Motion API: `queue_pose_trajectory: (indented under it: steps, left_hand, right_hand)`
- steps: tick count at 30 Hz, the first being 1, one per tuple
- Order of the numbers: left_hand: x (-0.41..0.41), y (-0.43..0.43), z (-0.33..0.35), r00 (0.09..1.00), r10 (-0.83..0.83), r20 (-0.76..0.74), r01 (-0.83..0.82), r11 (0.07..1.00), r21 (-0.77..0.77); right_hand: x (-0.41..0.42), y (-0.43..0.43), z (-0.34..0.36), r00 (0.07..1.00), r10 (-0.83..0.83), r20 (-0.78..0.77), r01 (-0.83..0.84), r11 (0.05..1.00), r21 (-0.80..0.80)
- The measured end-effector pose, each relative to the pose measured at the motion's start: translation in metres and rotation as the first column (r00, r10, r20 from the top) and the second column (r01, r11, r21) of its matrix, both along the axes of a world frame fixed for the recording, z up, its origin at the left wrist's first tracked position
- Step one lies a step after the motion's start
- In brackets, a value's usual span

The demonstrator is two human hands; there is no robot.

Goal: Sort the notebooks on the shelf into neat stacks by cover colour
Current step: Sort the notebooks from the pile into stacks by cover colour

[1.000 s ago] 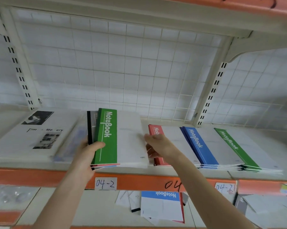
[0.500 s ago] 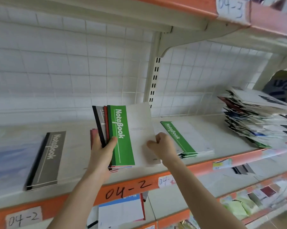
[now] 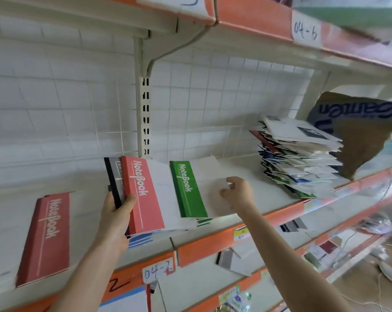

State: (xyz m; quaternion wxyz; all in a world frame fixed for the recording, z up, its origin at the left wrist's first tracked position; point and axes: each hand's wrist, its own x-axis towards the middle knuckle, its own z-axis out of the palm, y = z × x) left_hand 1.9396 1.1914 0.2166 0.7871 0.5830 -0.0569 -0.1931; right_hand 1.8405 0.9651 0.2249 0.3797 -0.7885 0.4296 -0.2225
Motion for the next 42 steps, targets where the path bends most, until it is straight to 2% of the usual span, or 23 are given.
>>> queue_pose_trajectory:
  steps: [5,10,13,14,16,17,19,20,21,22,26,32,37,42]
  left_hand:
    - [0.004,0.001,-0.003,0.998,0.056,0.015,-0.057,0.997,0.042]
    - [0.009,0.002,-0.007,0.997,0.080,-0.019,-0.078,0.995,0.068]
    - [0.010,0.003,-0.006,0.995,0.092,-0.028,-0.090,0.993,0.075]
    - [0.010,0.003,-0.005,0.995,0.095,-0.033,-0.092,0.993,0.077]
    - [0.009,0.002,-0.004,0.995,0.092,-0.033,-0.090,0.993,0.078]
    - [0.009,0.002,-0.003,0.995,0.091,-0.029,-0.088,0.993,0.076]
    - [0.007,0.002,-0.002,0.997,0.078,-0.014,-0.077,0.995,0.069]
    - [0.006,0.001,-0.001,0.998,0.068,-0.004,-0.067,0.996,0.064]
    - [0.004,0.001,0.000,0.998,0.057,0.009,-0.058,0.997,0.058]
    - [0.004,0.001,0.000,0.998,0.050,0.025,-0.051,0.997,0.052]
    - [0.006,0.009,-0.002,0.996,0.048,0.071,-0.051,0.998,0.047]
    - [0.017,0.039,-0.009,0.991,0.115,0.063,-0.119,0.991,0.060]
    - [0.029,0.082,-0.012,0.982,0.178,0.055,-0.181,0.981,0.062]
    - [0.042,0.139,-0.017,0.952,0.304,0.025,-0.305,0.950,0.072]
  right_hand:
    - [-0.002,-0.036,-0.012,0.983,-0.016,-0.184,0.003,0.998,-0.068]
    - [0.015,-0.037,-0.025,0.976,0.036,-0.213,-0.048,0.998,-0.050]
    - [0.023,-0.032,-0.024,0.946,0.061,-0.318,-0.121,0.978,-0.172]
    - [0.025,-0.029,-0.022,0.950,0.065,-0.305,-0.140,0.963,-0.230]
    - [0.031,-0.014,-0.015,0.978,0.135,-0.161,-0.173,0.952,-0.254]
    - [0.034,-0.004,-0.011,0.978,0.194,-0.081,-0.206,0.959,-0.196]
    - [0.041,0.019,-0.002,0.953,0.301,0.013,-0.301,0.952,0.057]
    - [0.044,0.029,0.002,0.941,0.338,0.033,-0.337,0.918,0.209]
    - [0.048,0.038,0.004,0.931,0.365,0.025,-0.356,0.887,0.294]
    - [0.051,0.046,0.004,0.919,0.394,0.006,-0.377,0.876,0.301]
    - [0.059,0.062,0.005,0.930,0.366,-0.036,-0.361,0.927,0.100]
    - [0.072,0.088,0.008,0.917,0.398,0.016,-0.397,0.917,-0.040]
    - [0.090,0.115,0.005,0.904,0.428,0.000,-0.427,0.902,-0.058]
    - [0.104,0.136,0.002,0.886,0.441,-0.143,-0.454,0.887,-0.078]
